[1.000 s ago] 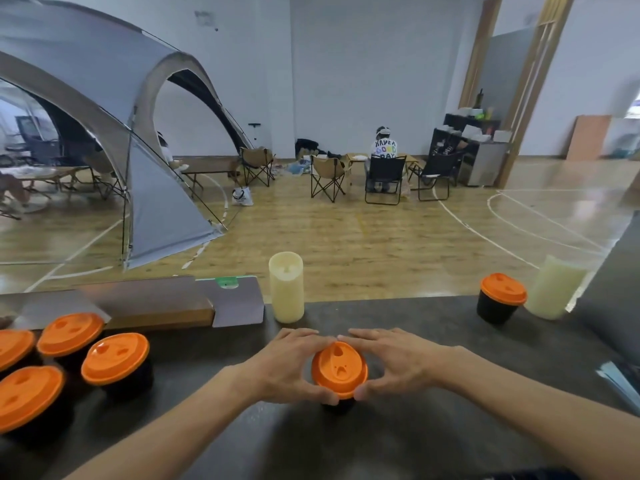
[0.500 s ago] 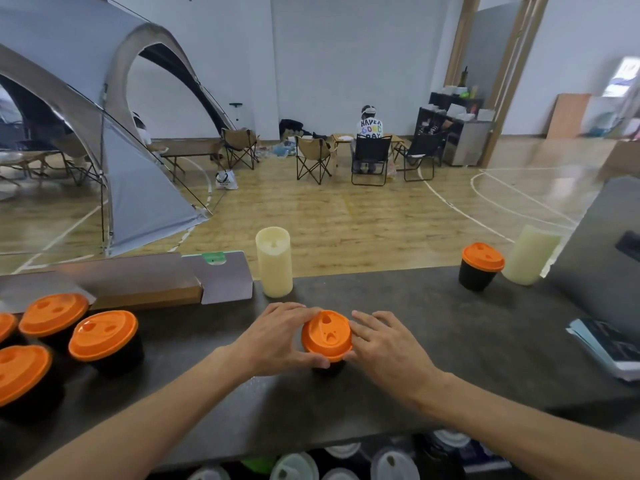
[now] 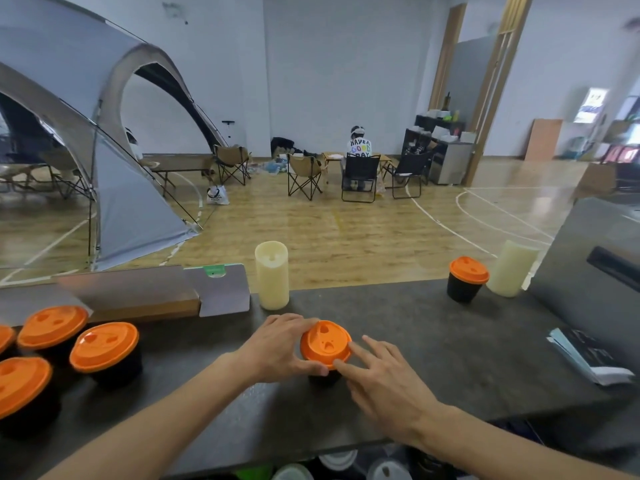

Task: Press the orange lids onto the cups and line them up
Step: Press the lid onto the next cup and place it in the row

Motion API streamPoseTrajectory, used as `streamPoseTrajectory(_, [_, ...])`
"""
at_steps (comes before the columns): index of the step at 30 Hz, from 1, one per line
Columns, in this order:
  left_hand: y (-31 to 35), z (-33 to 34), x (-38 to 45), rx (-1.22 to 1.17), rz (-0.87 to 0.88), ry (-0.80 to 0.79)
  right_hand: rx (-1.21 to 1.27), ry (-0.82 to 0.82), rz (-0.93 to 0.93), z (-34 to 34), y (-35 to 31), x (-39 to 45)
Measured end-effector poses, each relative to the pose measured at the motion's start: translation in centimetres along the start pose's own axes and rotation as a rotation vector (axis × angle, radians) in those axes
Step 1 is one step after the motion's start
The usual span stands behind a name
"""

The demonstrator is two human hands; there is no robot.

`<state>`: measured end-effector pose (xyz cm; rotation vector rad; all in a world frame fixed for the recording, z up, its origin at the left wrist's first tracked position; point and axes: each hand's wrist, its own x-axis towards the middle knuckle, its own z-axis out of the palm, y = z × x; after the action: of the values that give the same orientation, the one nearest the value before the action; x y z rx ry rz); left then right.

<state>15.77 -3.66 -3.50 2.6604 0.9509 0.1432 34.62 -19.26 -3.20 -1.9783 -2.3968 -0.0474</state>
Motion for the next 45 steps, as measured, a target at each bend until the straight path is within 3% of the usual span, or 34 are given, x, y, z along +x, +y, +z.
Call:
streamPoseTrajectory(4, [0.9, -0.1, -0.5, -0.213, -0.046, -0.022, 0.214, 0.101, 0.134, -0.9, 1.5, 1.3])
streamPoseTrajectory(9, [1.8, 1.0, -0.9, -0.597, -0.174, -0.049, 0.228, -0.174, 0.116, -2.4, 3.3, 4.5])
streamPoseTrajectory(15, [2.4, 1.8, -1.0, -0.866, -0.296, -0.018, 0.082, -0.28, 0.035, -2.9, 4.0, 5.8])
streamPoseTrajectory(19, [2.3, 1.0, -1.4, -0.885, -0.319, -0.096, 0.026, -0.301, 0.014, -2.8, 4.4, 6.1])
streamPoseTrajectory(24, [0.9, 0.3, -0.9, -0.766, -0.233, -0.046, 0.005, -0.304, -0.012, -2.3, 4.8, 6.4])
streamPoseTrajectory(28, [-0.4, 0.0, 0.8, -0.664, -0.264, -0.024, 0.019, -0.305, -0.014, -2.1, 4.8, 6.4])
streamPoseTrajectory(35, [-1.2, -1.5, 4.1, -0.621, -0.312, -0.163, 0.016, -0.341, 0.007, -3.0, 4.0, 6.7])
streamPoseTrajectory(38, [-0.6, -1.2, 4.2, -0.634, -0.326, -0.102, 0.012, -0.33, 0.007, -3.3, 3.9, 6.8])
streamPoseTrajectory(42, [0.5, 0.6, 2.2, -0.619, -0.333, 0.106, 0.009, -0.308, -0.014, -3.1, 4.1, 6.5])
streamPoseTrajectory(45, [0.2, 0.7, 0.3, -0.742, -0.235, 0.045, 0.051, -0.298, -0.005, -2.8, 4.3, 6.6])
